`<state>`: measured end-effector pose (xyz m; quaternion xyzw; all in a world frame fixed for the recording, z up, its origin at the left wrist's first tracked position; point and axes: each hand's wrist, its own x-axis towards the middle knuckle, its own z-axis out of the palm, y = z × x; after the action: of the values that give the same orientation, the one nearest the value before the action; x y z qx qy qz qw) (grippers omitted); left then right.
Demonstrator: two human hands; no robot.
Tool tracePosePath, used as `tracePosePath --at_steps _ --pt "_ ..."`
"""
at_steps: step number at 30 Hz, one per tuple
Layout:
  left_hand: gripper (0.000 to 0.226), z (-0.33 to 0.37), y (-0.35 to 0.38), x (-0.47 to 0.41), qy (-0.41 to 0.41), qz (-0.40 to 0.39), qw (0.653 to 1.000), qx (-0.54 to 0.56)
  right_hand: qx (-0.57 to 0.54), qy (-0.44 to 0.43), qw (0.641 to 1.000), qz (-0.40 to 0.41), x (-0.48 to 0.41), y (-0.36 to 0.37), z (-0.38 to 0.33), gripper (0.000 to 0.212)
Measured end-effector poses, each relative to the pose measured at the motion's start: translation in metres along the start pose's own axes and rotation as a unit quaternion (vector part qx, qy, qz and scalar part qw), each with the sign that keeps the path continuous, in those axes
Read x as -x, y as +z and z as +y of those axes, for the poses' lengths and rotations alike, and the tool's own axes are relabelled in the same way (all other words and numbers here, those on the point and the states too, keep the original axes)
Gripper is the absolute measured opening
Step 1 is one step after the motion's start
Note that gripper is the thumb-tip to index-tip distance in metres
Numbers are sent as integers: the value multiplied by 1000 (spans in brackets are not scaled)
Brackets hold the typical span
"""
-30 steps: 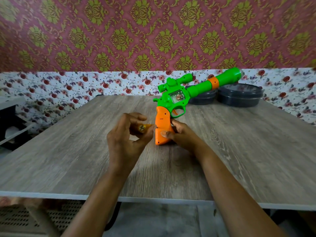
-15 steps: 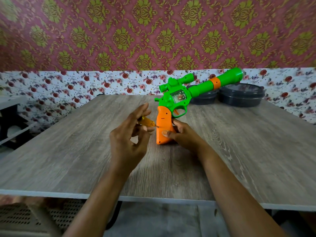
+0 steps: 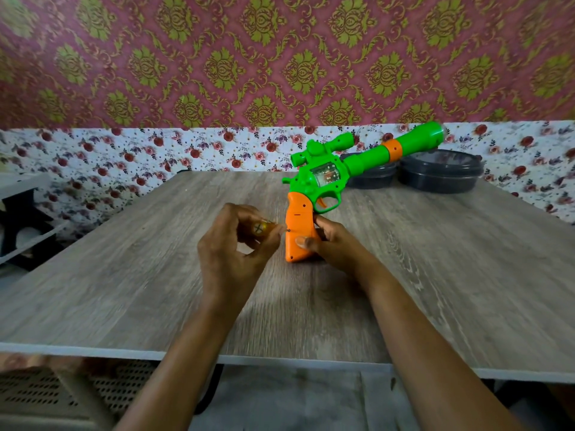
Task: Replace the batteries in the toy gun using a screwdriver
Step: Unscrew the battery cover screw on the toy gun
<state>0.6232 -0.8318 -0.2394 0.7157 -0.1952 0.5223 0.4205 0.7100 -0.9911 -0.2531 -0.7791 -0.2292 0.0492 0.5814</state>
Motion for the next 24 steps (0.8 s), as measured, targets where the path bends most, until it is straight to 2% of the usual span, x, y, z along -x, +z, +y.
tracePosePath --at_steps 8,12,16,20,24 --pt "18 -1 0 -1 36 -22 999 0 17 -7 1000 -3 0 -1 -2 49" --pt "28 0 -1 0 47 -41 998 5 -8 -2 1000 4 2 0 -2 48" --pt "31 -4 -2 0 55 -11 998 -20 -1 -2 1000 5 1 1 -5 47" --pt "23 -6 -1 2 49 21 998 -35 0 6 1000 12 4 1 -2 46" --pt "23 -6 -3 0 -10 82 997 2 15 -6 1000 17 5 0 -3 40"
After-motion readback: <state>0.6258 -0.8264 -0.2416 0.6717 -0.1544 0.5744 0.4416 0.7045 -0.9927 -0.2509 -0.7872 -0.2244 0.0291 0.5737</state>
